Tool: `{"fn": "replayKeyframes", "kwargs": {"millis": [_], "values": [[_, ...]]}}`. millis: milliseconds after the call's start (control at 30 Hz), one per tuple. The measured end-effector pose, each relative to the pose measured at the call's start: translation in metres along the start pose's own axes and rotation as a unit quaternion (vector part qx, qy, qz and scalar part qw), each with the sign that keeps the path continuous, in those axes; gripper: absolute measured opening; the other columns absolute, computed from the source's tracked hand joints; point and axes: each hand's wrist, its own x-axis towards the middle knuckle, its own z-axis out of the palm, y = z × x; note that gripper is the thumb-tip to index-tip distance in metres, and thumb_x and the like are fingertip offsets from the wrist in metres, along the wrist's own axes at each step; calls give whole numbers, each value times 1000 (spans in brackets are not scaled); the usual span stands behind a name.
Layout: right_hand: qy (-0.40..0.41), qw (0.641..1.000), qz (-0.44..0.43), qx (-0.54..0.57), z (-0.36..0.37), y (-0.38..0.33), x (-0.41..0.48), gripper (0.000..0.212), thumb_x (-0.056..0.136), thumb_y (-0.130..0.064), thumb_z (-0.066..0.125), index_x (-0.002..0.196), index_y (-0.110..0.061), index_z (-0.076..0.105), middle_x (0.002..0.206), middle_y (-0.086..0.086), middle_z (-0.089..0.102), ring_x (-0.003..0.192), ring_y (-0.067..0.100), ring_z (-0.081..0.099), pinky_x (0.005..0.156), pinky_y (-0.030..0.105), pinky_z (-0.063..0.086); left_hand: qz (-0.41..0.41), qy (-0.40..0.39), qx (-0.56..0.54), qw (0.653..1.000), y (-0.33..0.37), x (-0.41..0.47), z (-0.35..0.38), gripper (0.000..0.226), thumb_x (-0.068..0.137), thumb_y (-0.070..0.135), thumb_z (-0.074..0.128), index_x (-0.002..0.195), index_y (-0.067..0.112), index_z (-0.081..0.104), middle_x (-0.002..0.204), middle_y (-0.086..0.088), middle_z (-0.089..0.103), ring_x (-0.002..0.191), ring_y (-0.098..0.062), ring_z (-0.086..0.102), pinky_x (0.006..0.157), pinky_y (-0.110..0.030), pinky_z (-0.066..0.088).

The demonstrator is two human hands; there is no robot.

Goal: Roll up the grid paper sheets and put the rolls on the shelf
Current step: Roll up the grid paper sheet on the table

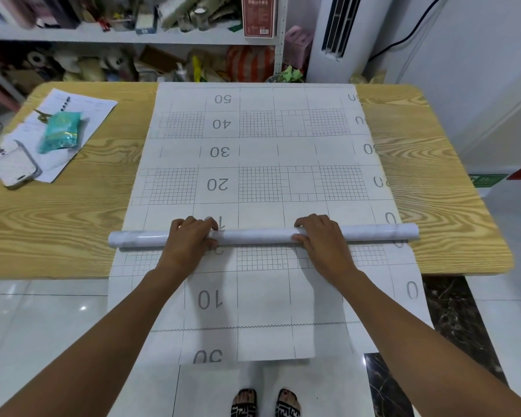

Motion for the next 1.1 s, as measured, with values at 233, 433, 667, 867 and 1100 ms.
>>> {"fn": "replayKeyframes", "kwargs": {"millis": [233, 433, 667, 867, 1100], "values": [[22, 1000, 7, 0, 3, 2, -5, 41, 84, -49, 44, 106, -18, 61, 115, 1, 54, 103, 19, 40, 86, 33, 35, 28, 21, 7, 999, -8, -2, 6, 21, 77, 16, 47, 87, 9, 64, 83, -6, 63, 85, -27, 52, 79, -31, 26], [19, 1000, 9, 0, 3, 3, -3, 33, 81, -33, 64, 109, -15, 63, 104, 4, 56, 94, 25, 48, 81, 36, 37, 56, 12, 41, 998, -14, 6, 3, 39, 83, 28, 35, 93, 9, 67, 83, -8, 61, 81, -30, 53, 73, -26, 20], [29, 999, 21, 26, 0, -2, -2, 26, 83, -18, 67, 106, -10, 58, 98, 3, 61, 87, 27, 50, 77, 39, 41, -30, -9, -43, 999, -6, 4, -1, 42, 81, 15, 64, 120, 11, 50, 102, -4, 61, 99, -24, 49, 93, -29, 24], [-2, 1000, 14, 10, -1, 1, 3, 26, 87, -30, 46, 98, -11, 60, 95, 3, 61, 82, 27, 50, 74, 40, 41, 22, -24, 16, 999, -14, -3, 8, 48, 70, 36, 76, 111, 19, 57, 105, -1, 60, 97, -24, 49, 81, -32, 25], [-21, 1000, 10, -21, -1, 3, 5, 48, 88, -41, 23, 99, -14, 61, 101, 0, 58, 88, 23, 46, 74, 32, 34, 18, -5, 4, 1000, -12, -2, 6, 41, 71, 25, 76, 108, 19, 59, 102, -5, 50, 92, -21, 49, 80, -32, 24]]}}
